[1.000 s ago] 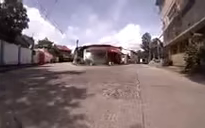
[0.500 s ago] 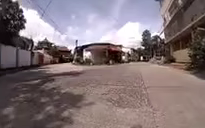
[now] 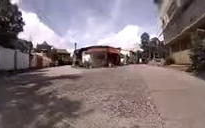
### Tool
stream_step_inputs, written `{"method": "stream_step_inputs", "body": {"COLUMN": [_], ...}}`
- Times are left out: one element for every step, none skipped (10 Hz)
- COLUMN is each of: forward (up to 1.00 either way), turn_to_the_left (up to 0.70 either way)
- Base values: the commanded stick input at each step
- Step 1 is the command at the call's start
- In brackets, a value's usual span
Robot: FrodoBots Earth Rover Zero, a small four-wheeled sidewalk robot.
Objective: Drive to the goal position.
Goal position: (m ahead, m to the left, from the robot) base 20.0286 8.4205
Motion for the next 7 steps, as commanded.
{"method": "stream_step_inputs", "body": {"forward": [0.70,0.70,0.70,0.70,0.70,0.70,0.70], "turn_to_the_left": [0.00,0.00,0.18,0.35,0.35,0.35,0.35]}}
